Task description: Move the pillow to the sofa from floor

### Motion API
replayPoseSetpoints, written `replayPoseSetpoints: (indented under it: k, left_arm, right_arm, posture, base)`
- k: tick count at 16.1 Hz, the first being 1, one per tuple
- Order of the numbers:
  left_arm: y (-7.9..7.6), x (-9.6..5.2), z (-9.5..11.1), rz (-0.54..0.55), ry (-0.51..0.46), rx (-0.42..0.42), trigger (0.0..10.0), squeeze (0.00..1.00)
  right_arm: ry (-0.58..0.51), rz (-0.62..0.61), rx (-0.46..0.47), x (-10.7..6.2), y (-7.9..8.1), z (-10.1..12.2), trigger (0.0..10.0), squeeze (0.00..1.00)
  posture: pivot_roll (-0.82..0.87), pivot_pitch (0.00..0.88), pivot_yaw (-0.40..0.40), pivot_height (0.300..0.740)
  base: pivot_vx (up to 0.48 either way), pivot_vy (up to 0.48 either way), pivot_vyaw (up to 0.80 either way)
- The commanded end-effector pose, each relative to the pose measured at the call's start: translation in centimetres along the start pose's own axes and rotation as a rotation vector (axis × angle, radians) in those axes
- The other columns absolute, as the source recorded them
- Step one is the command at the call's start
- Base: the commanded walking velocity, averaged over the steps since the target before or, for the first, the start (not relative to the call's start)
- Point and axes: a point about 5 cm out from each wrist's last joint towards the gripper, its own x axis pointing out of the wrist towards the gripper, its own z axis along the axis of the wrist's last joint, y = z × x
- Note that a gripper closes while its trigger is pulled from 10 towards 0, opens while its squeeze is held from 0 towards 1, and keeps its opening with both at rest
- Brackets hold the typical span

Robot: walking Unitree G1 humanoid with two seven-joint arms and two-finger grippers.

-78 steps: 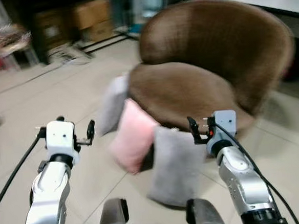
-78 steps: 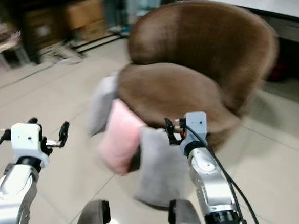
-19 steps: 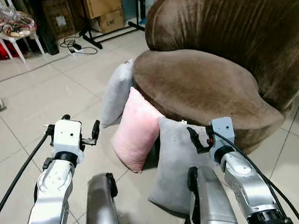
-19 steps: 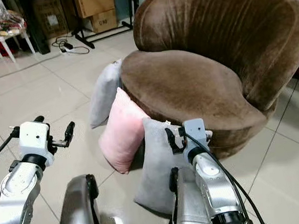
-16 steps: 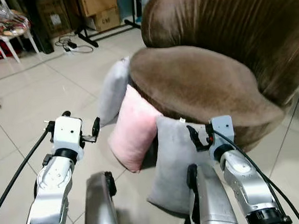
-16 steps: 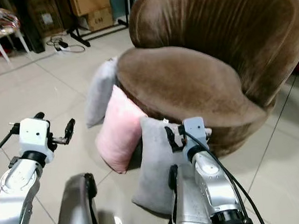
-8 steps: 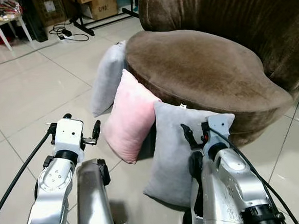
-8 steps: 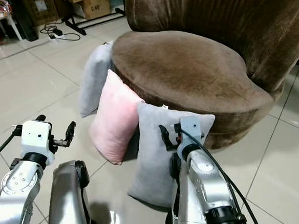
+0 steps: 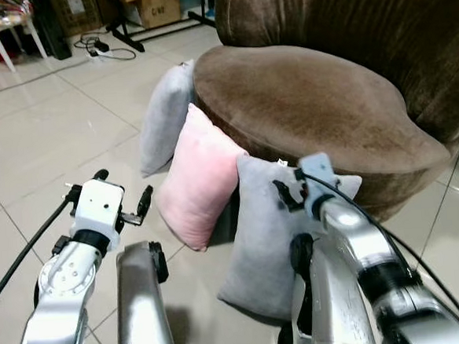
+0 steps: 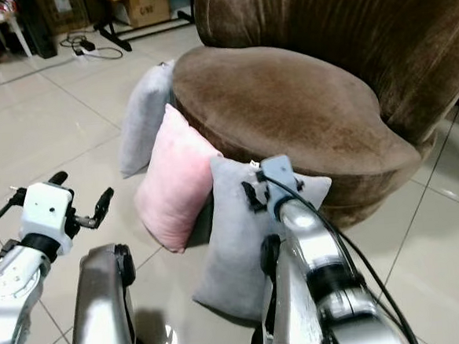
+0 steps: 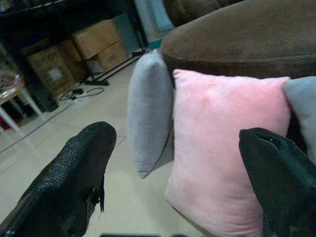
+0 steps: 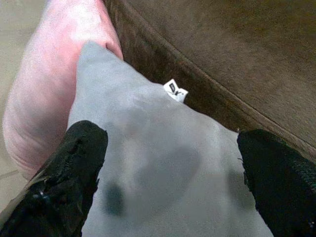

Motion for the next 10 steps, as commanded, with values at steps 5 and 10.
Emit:
replayPoseSetpoints:
  k: [5, 10]
  left_arm:
    - [-0.2, -0.7, 0.9, -0.14, 0.017, 0.031, 10.0, 0.0]
    - [-0.2, -1.0, 1.3, -0.184, 0.028, 0.031, 10.0, 0.0]
  right_arm:
    - [0.108, -0.172, -0.085, 1.6, -2.5, 0.8, 10.0, 0.0]
    - [0.254, -0.184, 0.111, 1.3, -2.8, -1.5, 10.0, 0.0]
  posture:
    - [0.04, 0.0, -0.015, 0.357]
    - [0.06, 0.0, -0.04, 0.357]
  base:
    - [0.0, 0.0, 0.0]
    - [0.0, 0.0, 0.0]
